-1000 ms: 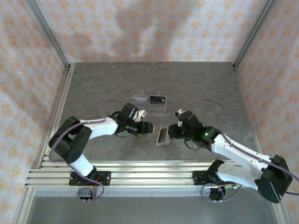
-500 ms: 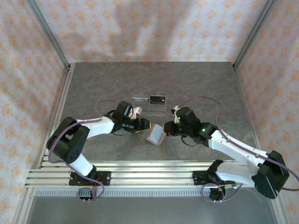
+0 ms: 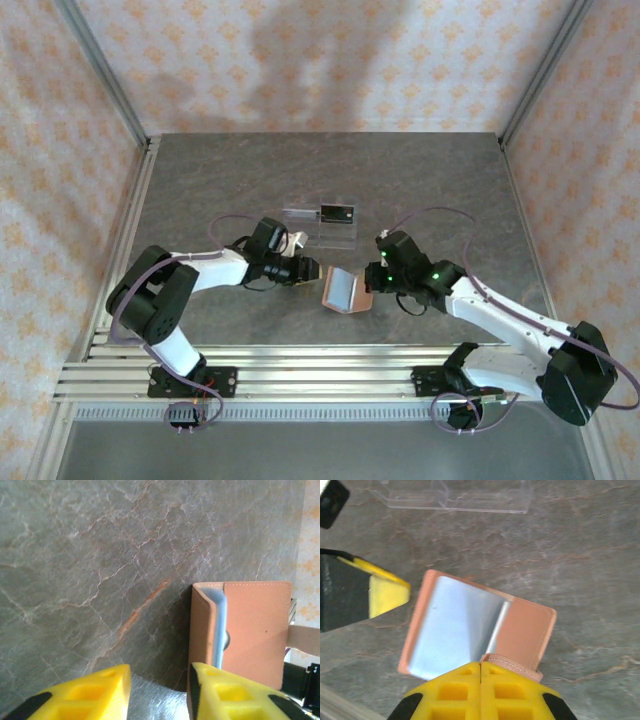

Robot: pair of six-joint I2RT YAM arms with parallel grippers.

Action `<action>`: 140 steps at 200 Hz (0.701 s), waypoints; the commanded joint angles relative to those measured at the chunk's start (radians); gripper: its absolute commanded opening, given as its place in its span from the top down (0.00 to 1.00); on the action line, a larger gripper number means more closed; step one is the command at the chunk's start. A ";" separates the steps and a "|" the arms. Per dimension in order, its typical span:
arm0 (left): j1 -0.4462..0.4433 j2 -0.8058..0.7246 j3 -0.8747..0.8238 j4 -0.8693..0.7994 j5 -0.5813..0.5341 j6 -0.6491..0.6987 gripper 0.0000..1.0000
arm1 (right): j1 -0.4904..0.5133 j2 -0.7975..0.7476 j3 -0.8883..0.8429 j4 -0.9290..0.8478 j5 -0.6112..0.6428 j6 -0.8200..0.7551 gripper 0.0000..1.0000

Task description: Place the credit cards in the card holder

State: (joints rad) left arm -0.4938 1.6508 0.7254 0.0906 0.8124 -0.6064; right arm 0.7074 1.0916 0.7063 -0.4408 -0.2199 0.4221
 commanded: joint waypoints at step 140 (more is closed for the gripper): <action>-0.026 -0.187 -0.040 -0.077 -0.026 -0.034 0.54 | -0.108 -0.055 0.062 -0.134 -0.043 -0.077 0.50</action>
State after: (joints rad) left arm -0.5228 1.5009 0.6693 0.0067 0.7918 -0.6281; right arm 0.5903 1.0744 0.7486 -0.5312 -0.2562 0.3302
